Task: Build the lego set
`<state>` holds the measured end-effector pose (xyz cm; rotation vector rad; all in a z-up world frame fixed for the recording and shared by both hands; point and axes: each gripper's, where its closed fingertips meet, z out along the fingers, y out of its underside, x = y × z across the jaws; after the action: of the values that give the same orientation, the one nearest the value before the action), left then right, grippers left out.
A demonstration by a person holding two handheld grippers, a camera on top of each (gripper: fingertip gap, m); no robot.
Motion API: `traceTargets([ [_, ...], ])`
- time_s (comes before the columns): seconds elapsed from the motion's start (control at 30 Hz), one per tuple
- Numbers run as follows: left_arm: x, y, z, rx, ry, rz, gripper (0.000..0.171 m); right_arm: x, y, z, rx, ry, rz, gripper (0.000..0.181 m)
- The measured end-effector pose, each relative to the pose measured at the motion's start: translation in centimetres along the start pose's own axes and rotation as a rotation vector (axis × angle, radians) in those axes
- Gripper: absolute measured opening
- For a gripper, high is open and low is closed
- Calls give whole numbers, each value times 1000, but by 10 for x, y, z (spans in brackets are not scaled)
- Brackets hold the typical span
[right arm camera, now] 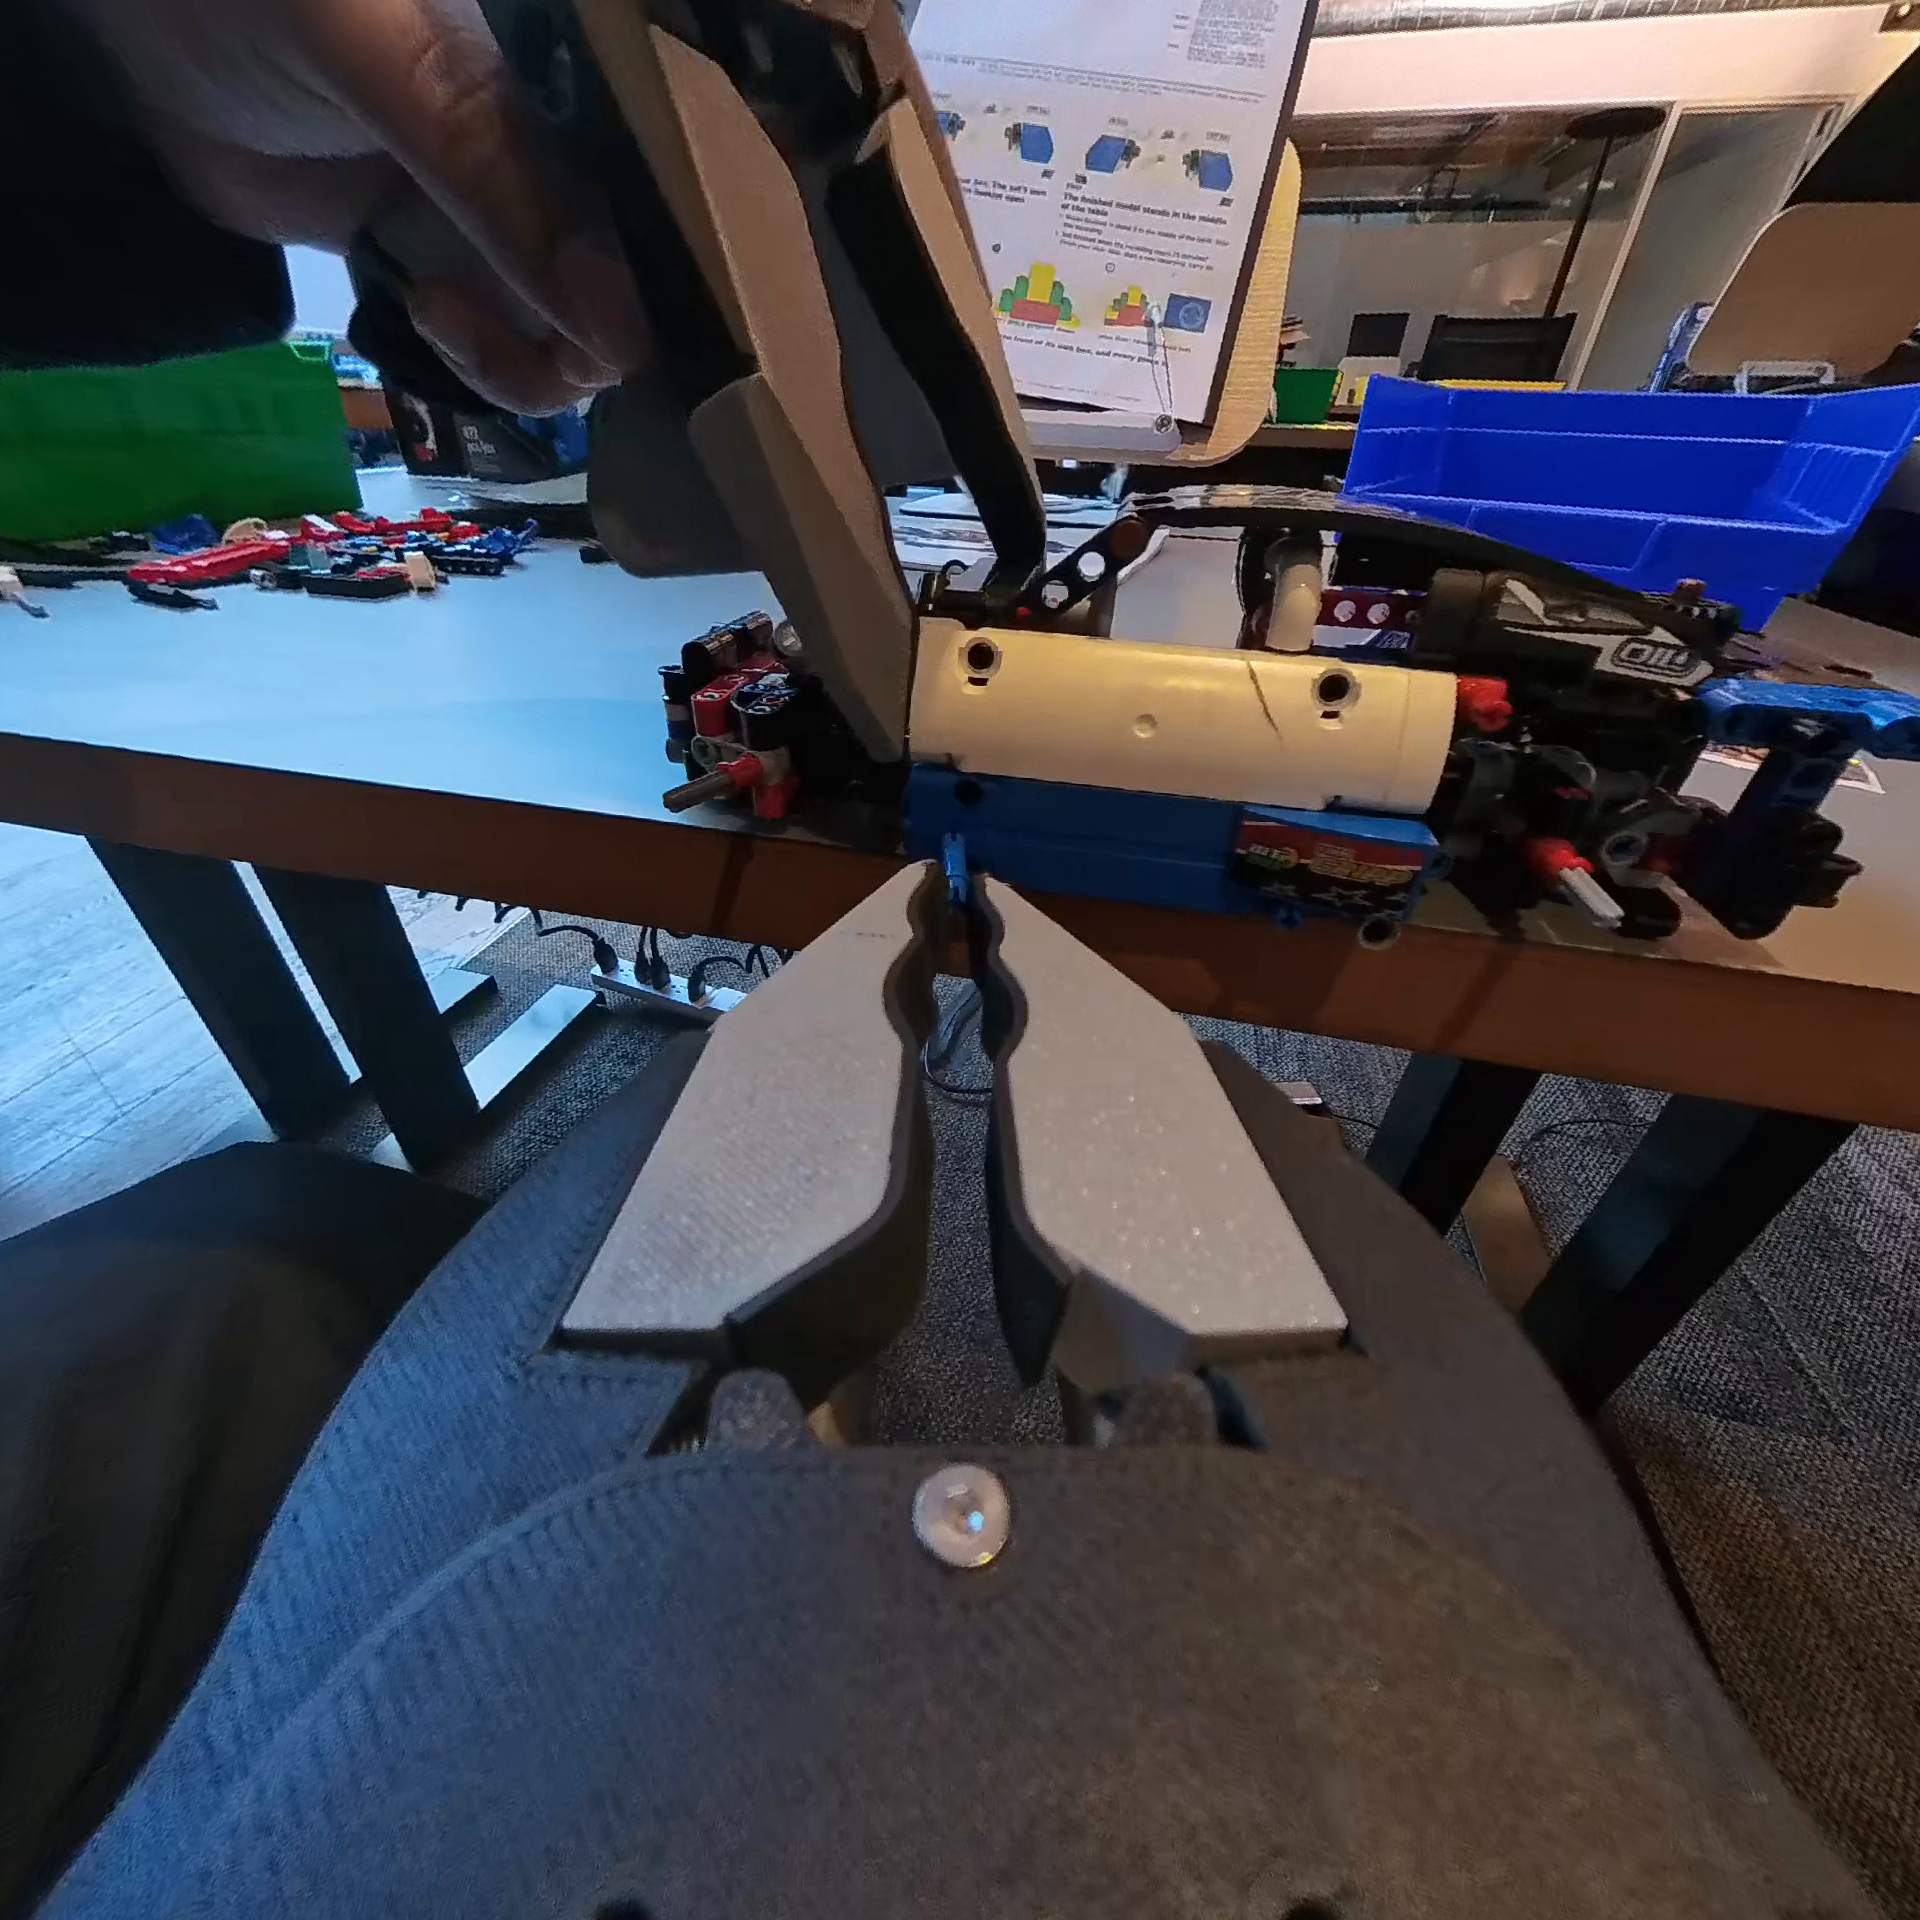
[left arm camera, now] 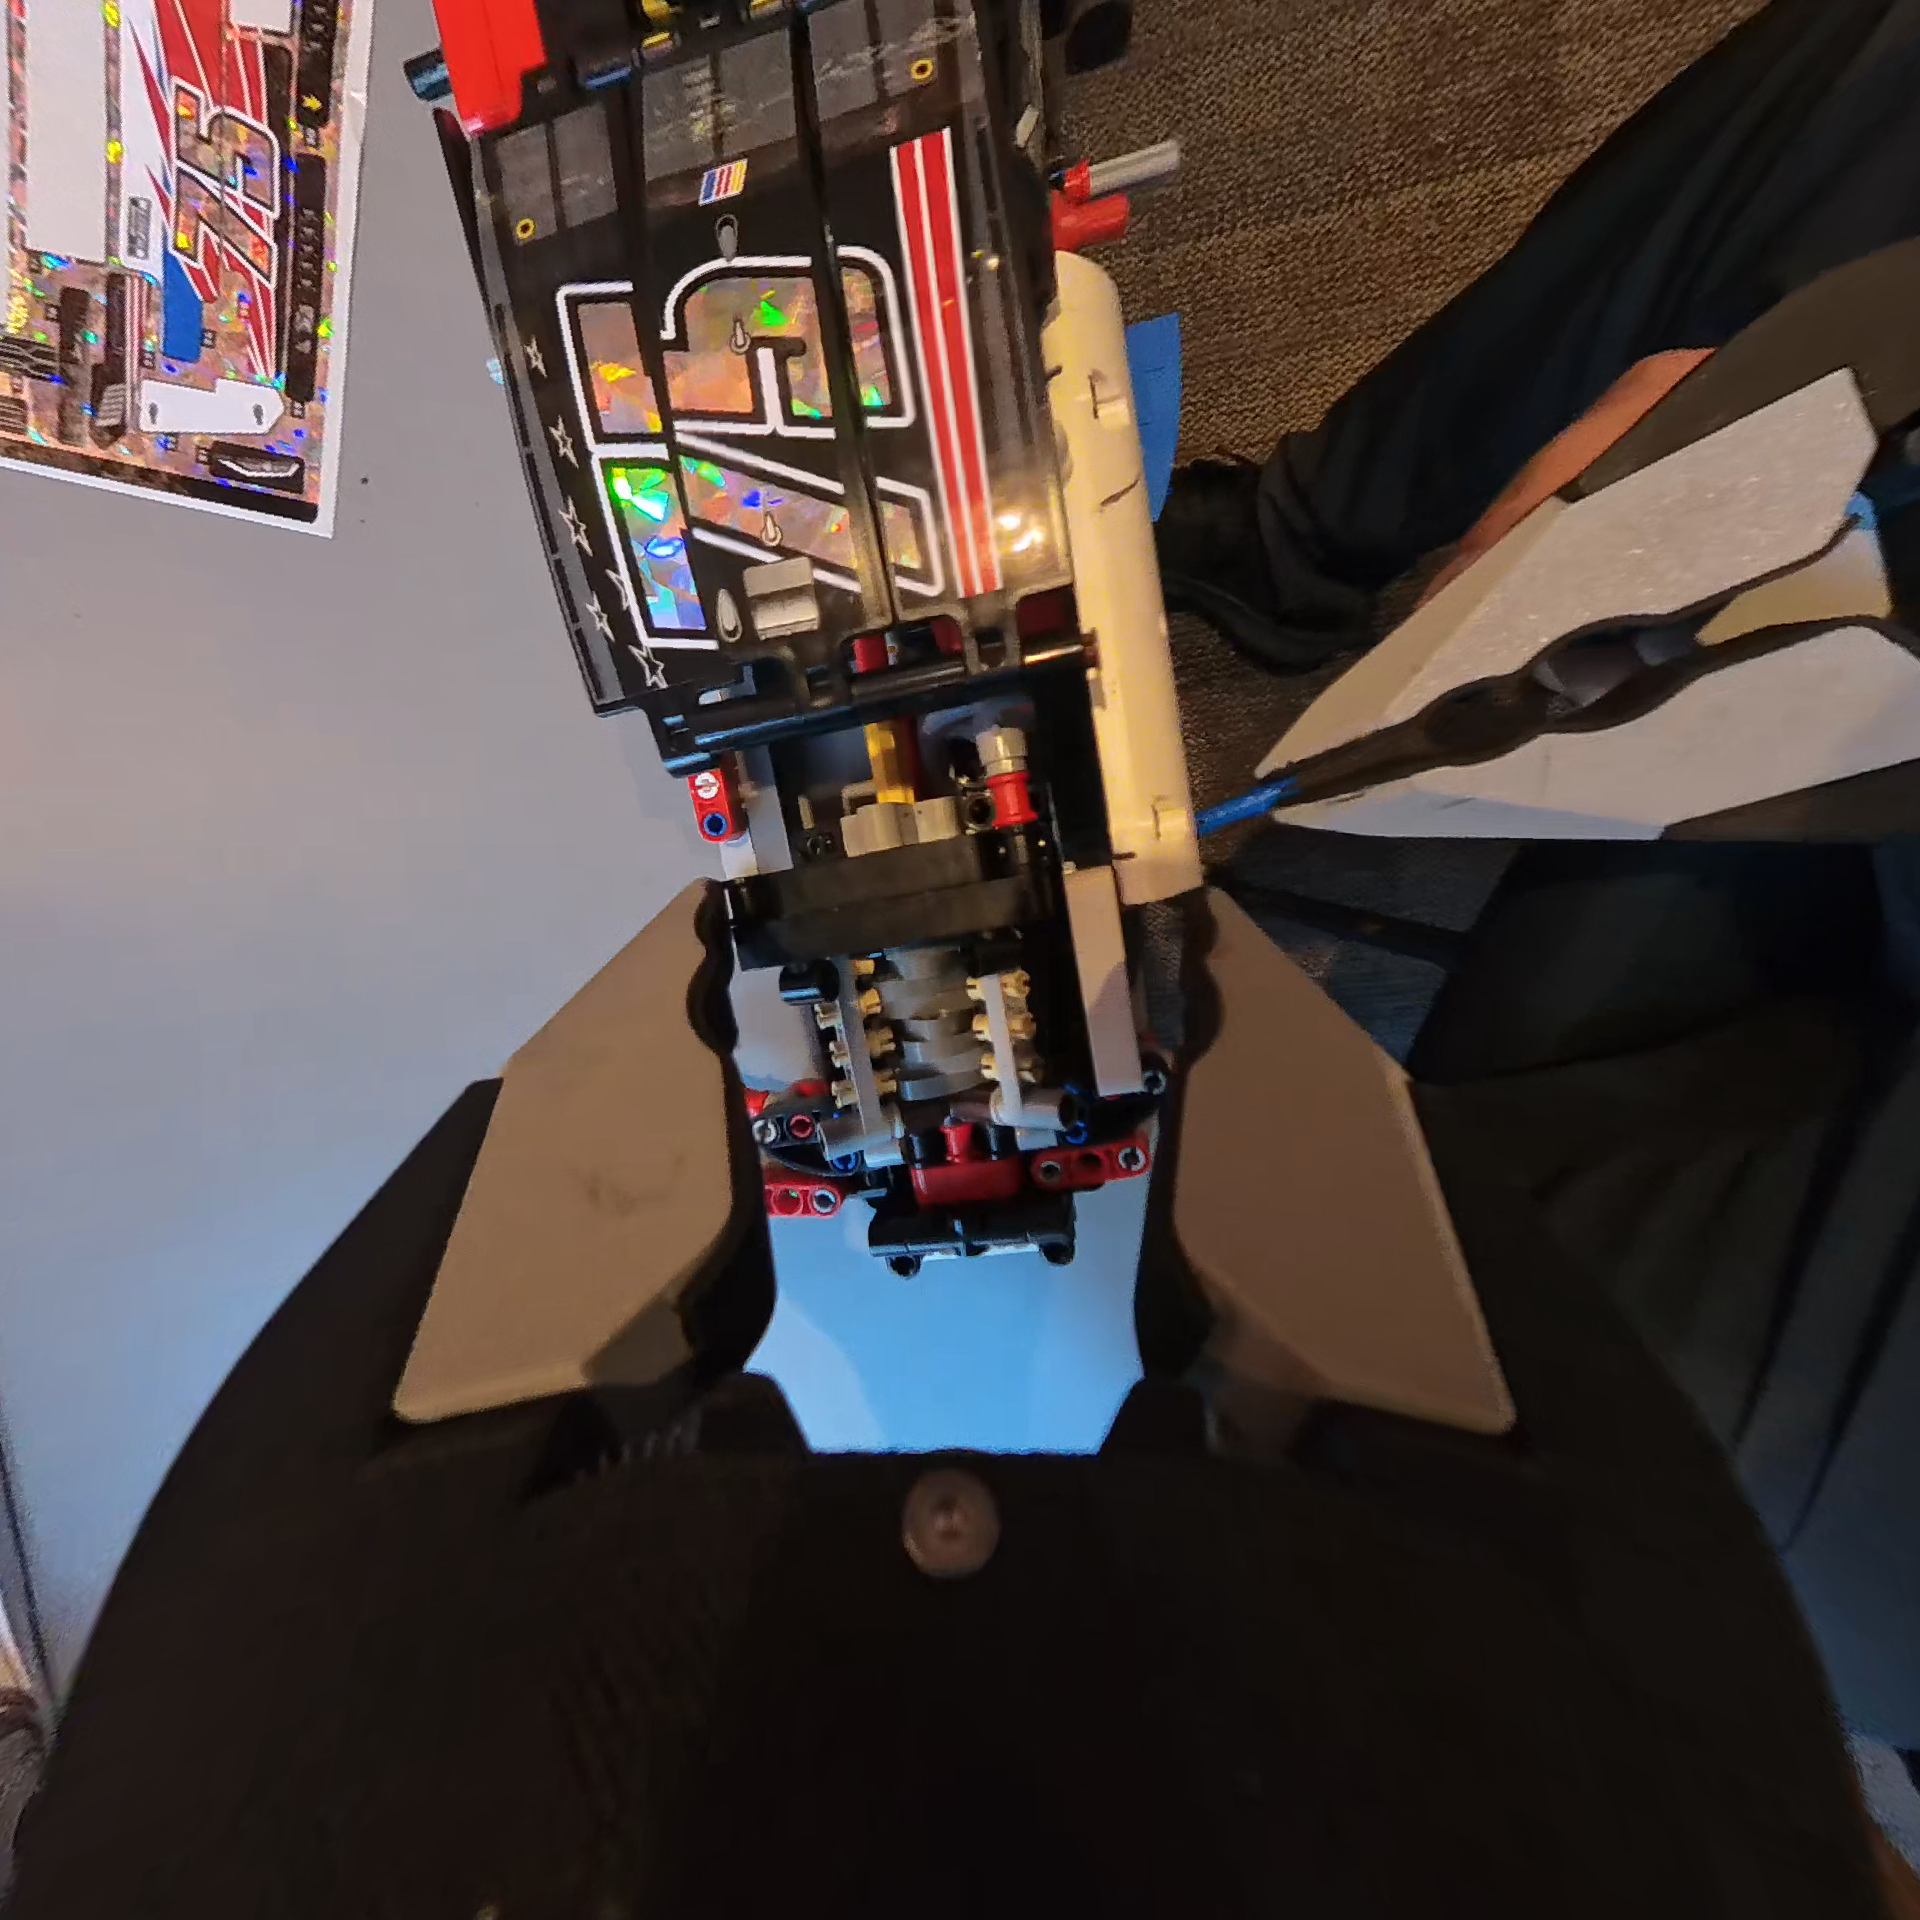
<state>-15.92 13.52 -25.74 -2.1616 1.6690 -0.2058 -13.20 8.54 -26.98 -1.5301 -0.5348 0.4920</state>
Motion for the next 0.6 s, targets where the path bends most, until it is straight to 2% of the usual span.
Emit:
traceTargets([
  [0.23,0,1,0,15,2,-26,84,0,1,1,-1,-2,5,1],
  [0.43,7,2,5,14,28,-62,101,-1,3,2,-2,-4,6,1],
  [0.53,1,2,6,14,-14,-65,90,-1,3,2,-2,-3,5,1],
  [0.6,0,1,7,25,-23,-83,89,-1,4,2,-4,-4,5,1],
])
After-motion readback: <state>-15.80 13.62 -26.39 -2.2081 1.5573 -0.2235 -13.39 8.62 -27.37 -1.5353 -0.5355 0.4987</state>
